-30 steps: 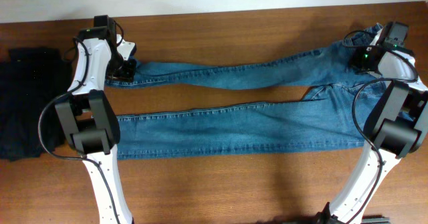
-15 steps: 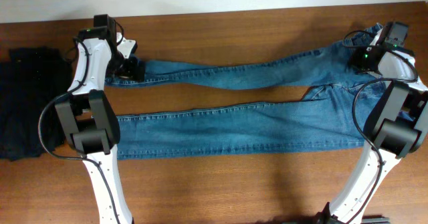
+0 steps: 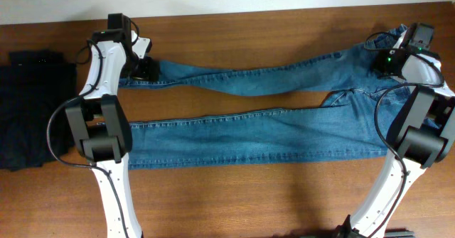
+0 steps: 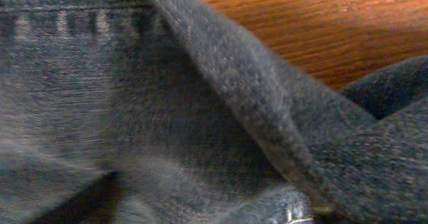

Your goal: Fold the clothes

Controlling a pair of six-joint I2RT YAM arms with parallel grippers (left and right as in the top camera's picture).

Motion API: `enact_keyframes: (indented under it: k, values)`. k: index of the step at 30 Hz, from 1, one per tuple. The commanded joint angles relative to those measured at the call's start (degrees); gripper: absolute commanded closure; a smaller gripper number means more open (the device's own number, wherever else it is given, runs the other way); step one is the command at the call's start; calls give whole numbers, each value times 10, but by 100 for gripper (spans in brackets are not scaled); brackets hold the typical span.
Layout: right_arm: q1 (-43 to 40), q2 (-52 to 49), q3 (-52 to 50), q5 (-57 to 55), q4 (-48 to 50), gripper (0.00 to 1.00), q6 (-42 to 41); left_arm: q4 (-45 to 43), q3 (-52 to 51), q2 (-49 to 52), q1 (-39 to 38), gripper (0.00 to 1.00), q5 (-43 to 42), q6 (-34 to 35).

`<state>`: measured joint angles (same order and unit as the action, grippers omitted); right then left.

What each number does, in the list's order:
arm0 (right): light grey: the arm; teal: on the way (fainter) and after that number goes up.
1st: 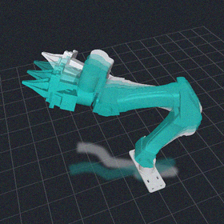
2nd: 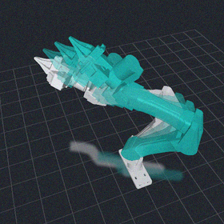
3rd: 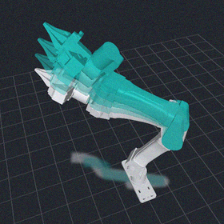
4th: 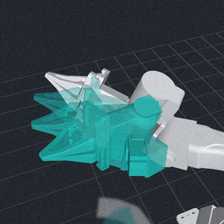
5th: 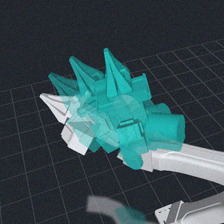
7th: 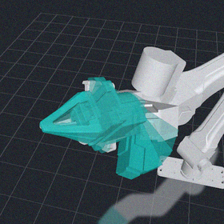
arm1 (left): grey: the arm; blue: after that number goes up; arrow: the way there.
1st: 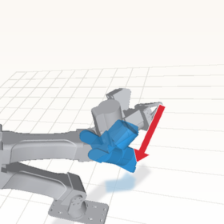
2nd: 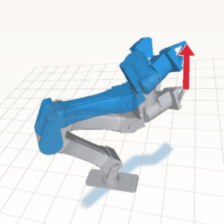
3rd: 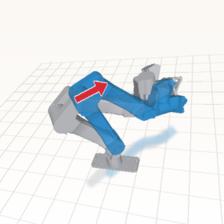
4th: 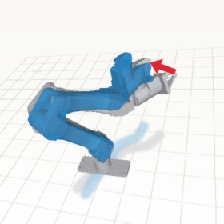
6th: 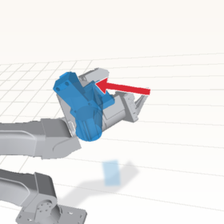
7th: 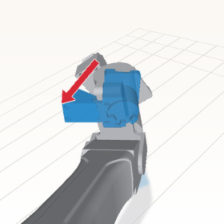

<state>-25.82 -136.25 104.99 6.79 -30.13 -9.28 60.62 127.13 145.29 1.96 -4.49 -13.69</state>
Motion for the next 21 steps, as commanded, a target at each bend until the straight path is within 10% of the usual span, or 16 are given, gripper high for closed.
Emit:
enact_keyframes:
  k: [1, 7, 21]
  values:
    - [11, -47, -28, 1, -7, 96, -6, 14, -5, 39, -12, 65, -31, 1]
    - [11, -47, -28, 1, -7, 96, -6, 32, -5, 38, -10, 99, -25, 1]
    - [11, -47, -28, 1, -7, 96, -6, 195, 7, 13, 2, 99, 176, 73]
